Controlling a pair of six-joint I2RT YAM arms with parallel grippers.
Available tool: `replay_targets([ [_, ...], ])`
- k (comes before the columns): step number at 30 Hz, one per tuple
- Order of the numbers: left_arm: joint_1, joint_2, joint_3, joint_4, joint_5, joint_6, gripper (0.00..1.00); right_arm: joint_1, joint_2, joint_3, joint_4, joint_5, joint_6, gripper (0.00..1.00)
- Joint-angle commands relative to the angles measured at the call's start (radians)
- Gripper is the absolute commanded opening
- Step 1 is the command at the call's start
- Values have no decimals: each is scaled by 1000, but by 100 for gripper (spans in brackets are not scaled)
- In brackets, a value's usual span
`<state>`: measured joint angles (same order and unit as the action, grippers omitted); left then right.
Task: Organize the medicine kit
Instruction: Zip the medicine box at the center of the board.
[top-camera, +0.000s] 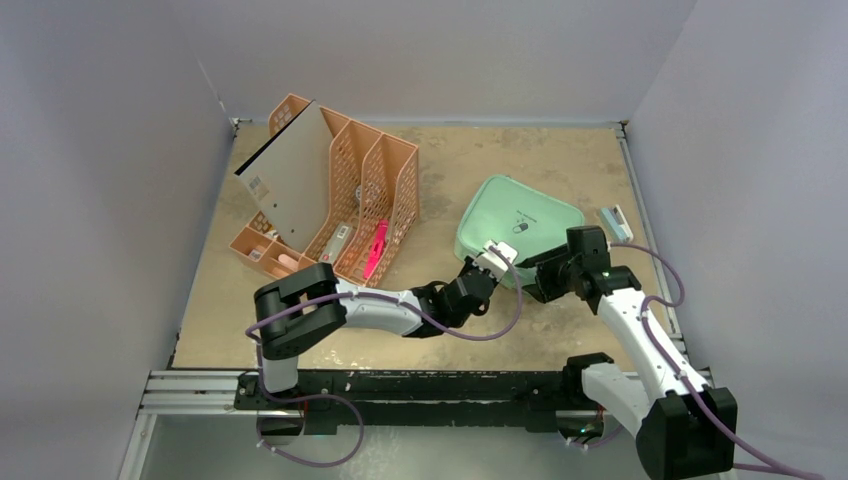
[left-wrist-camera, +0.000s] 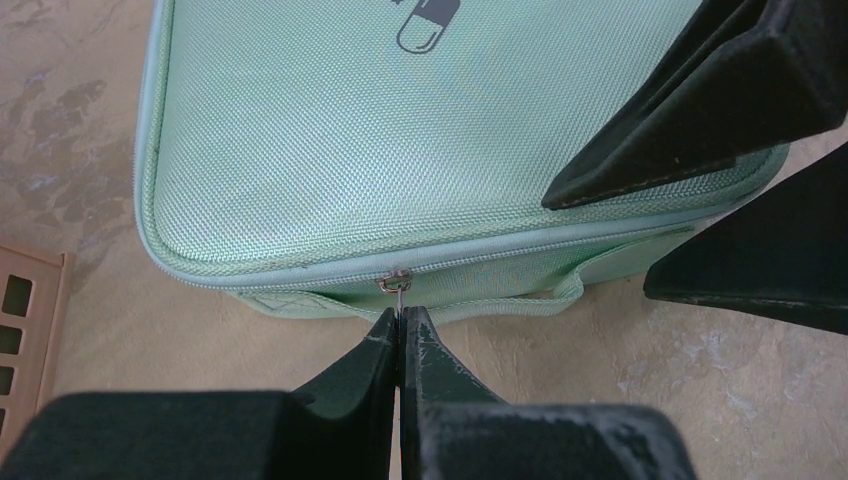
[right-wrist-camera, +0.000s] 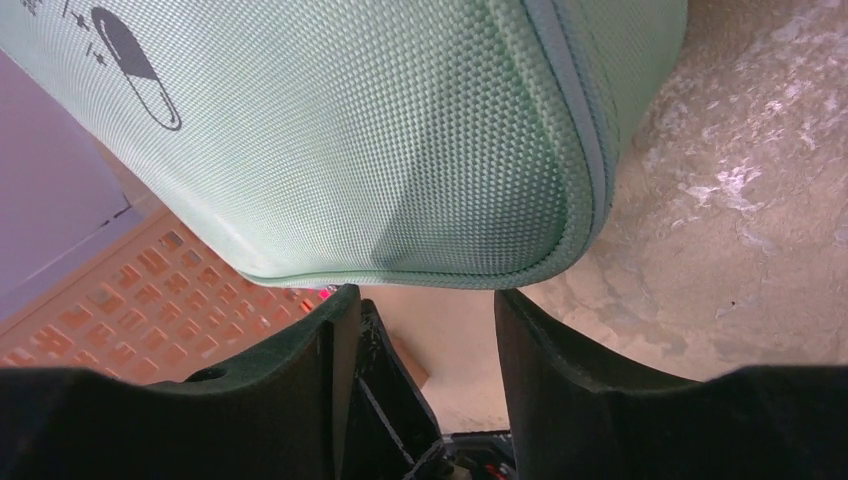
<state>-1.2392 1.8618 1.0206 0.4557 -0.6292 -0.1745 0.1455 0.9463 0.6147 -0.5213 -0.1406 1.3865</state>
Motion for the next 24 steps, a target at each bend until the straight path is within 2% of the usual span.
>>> replay_targets([
  [1,-14,-54,-23,25,-2,-25,0,8,-8,-9,-21,62,44,55],
  [9,-14,-73,-32,-4,10,-63,0,9,69,1,20,125,12,52],
  [12,-13,-80,-31,-30,14,-68,0,8,73,-41,42,99,-12,41],
  [15,-9,-100,-45,-57,3,-69,0,8,50,-46,-13,110,-62,29],
  [20,4,-135,-94,-86,1,-112,0,3,-30,-62,-53,188,-175,12],
  [24,4,-142,-98,-136,-13,-137,0,0,-38,-71,-48,193,-244,1],
])
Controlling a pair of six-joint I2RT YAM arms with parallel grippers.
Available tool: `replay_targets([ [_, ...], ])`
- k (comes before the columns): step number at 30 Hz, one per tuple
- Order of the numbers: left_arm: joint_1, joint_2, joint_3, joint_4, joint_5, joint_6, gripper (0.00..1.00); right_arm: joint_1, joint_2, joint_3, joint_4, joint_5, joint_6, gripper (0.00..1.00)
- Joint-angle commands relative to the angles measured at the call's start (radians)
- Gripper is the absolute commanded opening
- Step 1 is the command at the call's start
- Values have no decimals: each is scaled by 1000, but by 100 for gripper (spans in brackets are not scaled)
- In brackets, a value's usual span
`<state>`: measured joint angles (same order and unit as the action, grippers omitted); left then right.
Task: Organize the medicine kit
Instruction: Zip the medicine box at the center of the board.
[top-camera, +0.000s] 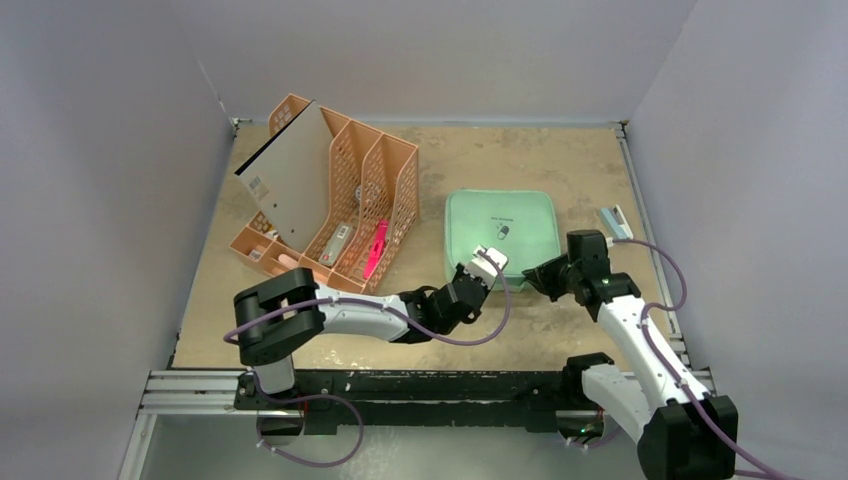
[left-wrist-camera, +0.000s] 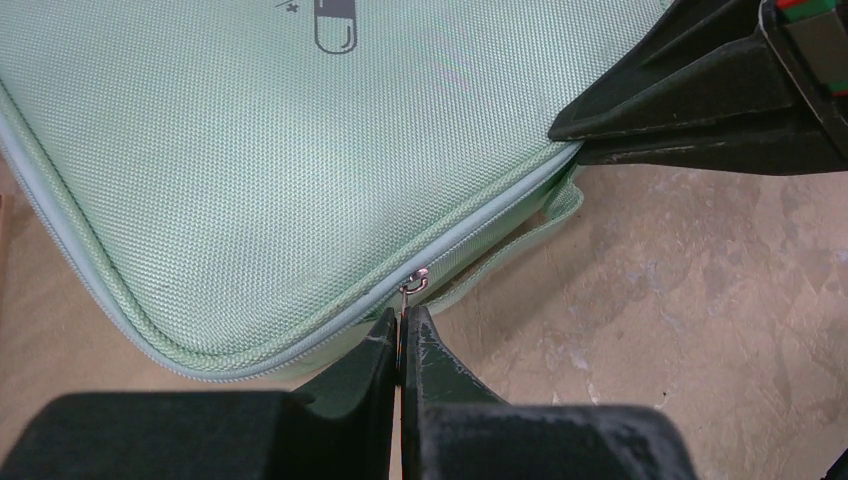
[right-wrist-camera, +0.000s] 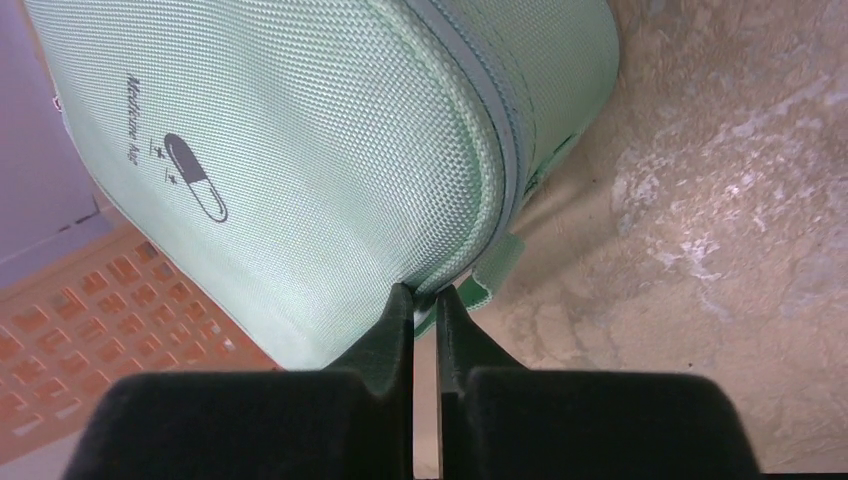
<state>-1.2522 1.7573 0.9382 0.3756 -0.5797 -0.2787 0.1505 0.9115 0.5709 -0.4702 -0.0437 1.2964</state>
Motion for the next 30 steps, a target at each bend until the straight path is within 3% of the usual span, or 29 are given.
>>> replay_targets([
  [1,17,-45,-21,-60,-63,-37,0,-11,1,-22,-106,101,-174,0],
  [10,17,-93,-86,-109,-60,-100,0,-204,38,9,-101,45,-403,0],
  [21,18,-139,-122,-145,-100,-68,0,-268,117,70,-64,18,-637,0],
  [30,23,-128,-121,-151,-92,-60,0,-293,194,149,-68,58,-729,0],
])
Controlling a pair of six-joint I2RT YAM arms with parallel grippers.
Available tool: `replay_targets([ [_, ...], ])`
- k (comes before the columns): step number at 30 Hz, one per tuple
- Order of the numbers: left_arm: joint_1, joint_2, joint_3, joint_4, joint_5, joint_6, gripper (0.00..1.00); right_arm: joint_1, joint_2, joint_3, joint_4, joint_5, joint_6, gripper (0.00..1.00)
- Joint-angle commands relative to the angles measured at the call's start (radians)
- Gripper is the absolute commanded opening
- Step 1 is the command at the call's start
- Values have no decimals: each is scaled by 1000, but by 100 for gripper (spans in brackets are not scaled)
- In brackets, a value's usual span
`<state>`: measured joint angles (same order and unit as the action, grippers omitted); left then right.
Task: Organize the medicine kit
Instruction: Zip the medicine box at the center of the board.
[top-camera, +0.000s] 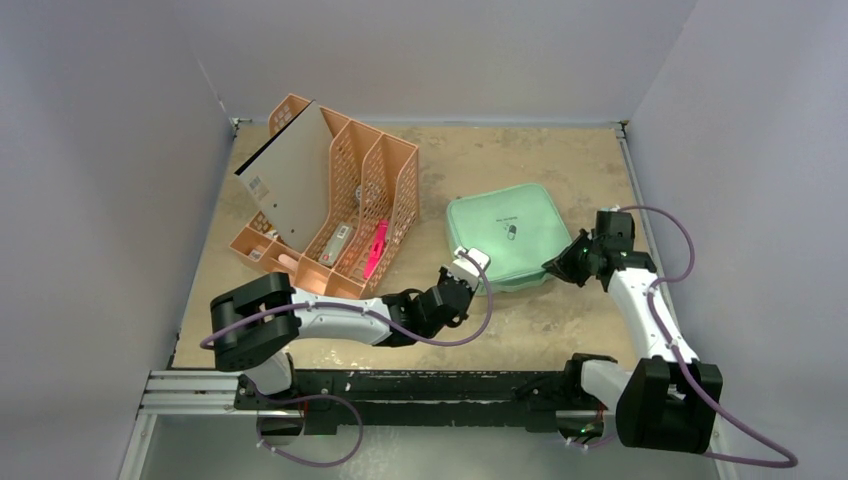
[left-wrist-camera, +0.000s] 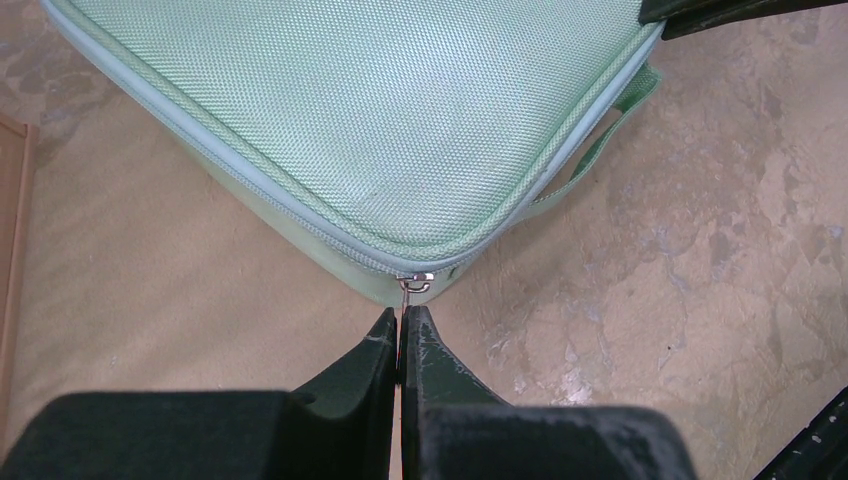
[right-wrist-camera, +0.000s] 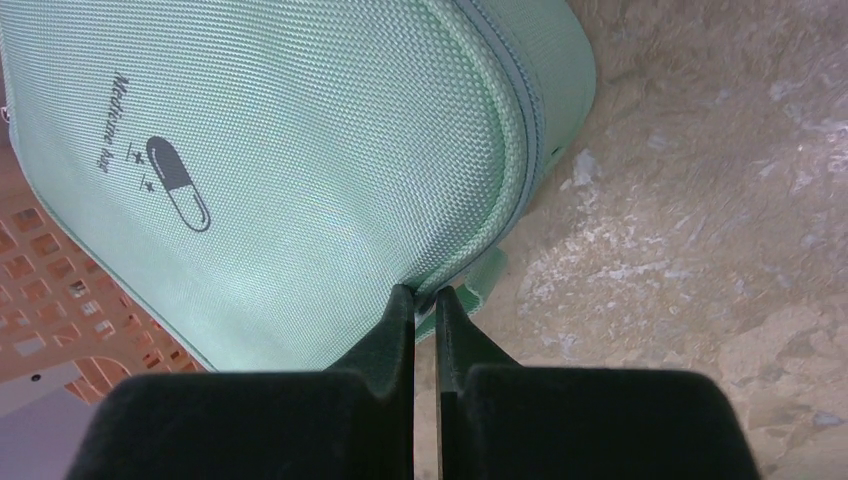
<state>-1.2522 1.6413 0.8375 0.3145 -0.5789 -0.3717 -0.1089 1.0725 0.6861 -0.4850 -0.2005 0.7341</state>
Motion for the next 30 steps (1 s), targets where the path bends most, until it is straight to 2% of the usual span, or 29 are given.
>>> replay_targets([
  [1,25,-7,-21,-86,-93,43,0,-34,41,38,-50,219,-178,0],
  [6,33,30,6,-63,-112,129,0,-42,98,52,-44,237,-233,0],
  [15,61,52,16,-2,-115,182,0,-51,170,171,-74,259,-294,0],
  [21,90,73,20,37,-19,135,0,-52,251,228,-78,204,-325,0],
  [23,84,74,34,17,-5,119,0,-51,252,244,-105,167,-302,8],
  [27,68,68,39,26,3,115,0,-51,185,232,-96,107,-230,34],
  [30,62,71,43,32,6,116,0,-48,154,226,-102,48,-174,41],
])
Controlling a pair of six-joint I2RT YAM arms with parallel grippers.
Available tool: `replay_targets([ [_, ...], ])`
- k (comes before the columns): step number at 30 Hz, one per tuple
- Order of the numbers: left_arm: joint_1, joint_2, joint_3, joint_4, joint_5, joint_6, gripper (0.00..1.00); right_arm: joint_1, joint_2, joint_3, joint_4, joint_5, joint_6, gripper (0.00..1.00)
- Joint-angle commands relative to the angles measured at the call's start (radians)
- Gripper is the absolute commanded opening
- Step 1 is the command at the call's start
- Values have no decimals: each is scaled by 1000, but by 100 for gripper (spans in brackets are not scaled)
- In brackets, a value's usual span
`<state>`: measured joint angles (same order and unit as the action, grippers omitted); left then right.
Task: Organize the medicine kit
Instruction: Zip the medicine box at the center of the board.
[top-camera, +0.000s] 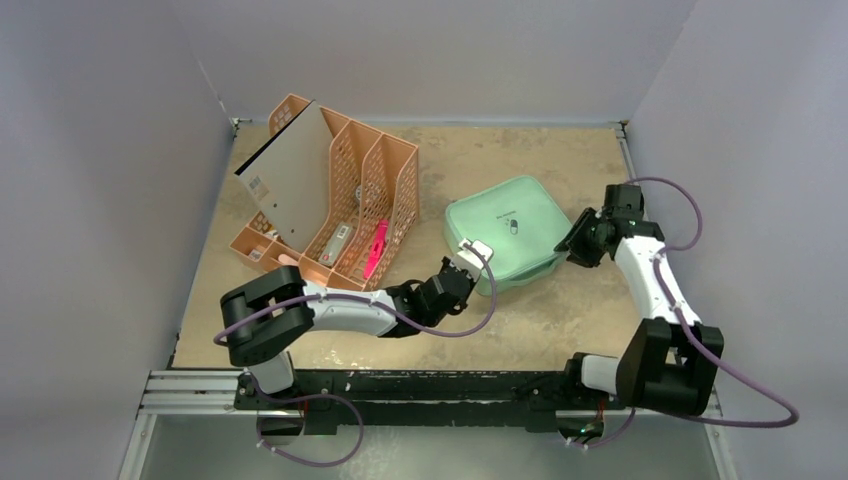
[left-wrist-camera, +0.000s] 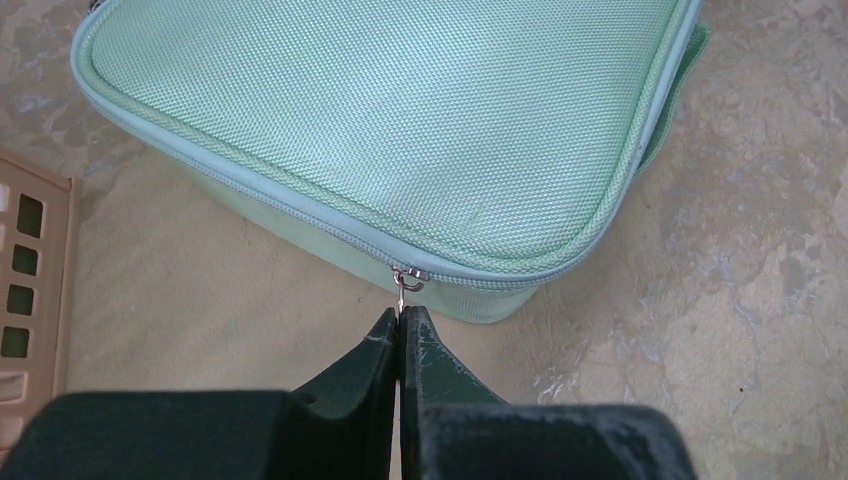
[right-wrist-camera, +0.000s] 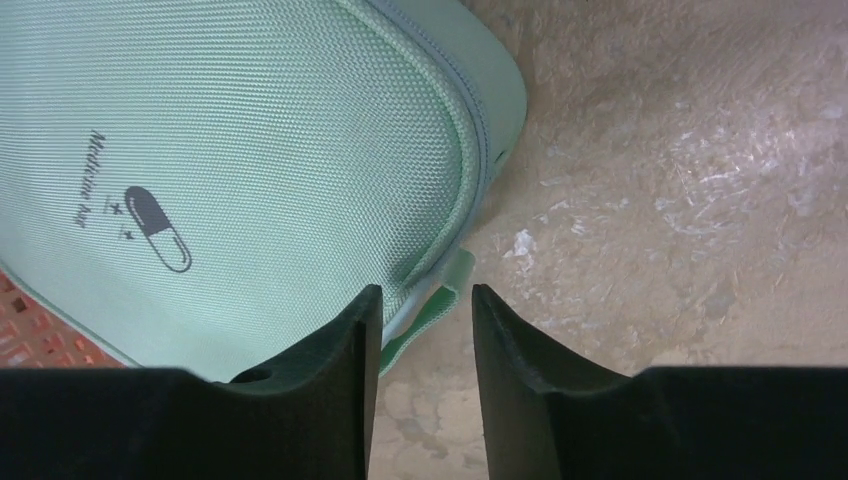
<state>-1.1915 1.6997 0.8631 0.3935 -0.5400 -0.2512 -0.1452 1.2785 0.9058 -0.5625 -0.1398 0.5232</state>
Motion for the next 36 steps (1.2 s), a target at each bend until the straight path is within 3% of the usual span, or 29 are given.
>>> replay_targets([
  [1,1,15,17,-40,-32,-5,0,-9,-68,-10,-13,-47,59,42],
  [11,-3,38,20,2,-12,-5,0,125,-284,-250,147,-137,369,47],
  [27,-17,39,35,5,-17,-8,0,352,-222,-349,332,-49,668,52],
  [32,-18,39,38,2,-4,-30,0,375,-198,-345,338,-17,644,43],
  [36,-17,25,48,-22,3,-36,0,376,-220,-325,274,8,556,23],
])
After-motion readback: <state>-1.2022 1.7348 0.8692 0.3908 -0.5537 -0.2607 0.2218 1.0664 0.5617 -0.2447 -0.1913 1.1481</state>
